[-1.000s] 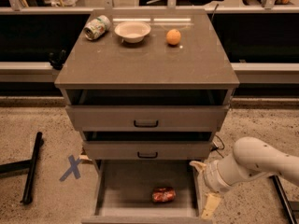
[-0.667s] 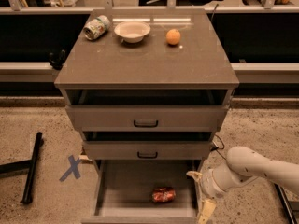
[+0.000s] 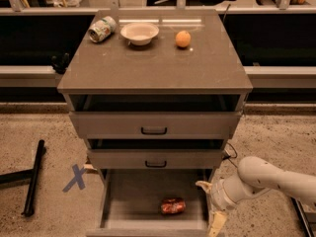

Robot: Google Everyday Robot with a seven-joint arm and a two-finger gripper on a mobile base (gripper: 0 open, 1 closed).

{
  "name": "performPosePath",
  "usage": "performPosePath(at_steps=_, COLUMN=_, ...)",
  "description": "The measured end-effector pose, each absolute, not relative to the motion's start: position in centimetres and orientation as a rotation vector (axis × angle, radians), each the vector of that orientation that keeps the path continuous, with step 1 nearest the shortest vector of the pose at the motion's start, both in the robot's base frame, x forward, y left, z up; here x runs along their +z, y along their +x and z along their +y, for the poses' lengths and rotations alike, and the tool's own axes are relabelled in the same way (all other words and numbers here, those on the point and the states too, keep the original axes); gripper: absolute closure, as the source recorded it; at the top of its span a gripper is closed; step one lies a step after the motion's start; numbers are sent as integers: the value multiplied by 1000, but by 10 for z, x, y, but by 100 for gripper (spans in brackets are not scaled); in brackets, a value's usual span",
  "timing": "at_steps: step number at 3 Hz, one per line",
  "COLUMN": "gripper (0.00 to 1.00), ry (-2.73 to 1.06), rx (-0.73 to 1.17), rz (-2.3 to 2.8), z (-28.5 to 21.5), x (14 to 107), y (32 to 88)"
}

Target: Pick coke can from bottom drawer and place on counter

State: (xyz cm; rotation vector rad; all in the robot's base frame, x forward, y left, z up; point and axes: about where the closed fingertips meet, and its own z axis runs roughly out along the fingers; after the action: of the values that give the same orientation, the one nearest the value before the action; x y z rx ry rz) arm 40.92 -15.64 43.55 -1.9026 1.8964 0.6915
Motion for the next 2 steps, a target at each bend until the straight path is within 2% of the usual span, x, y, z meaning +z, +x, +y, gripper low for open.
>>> performPosePath(at_steps=2, gripper=0, ry=-2004, rx=599, rz=1828, z=-156, x=354, y=448)
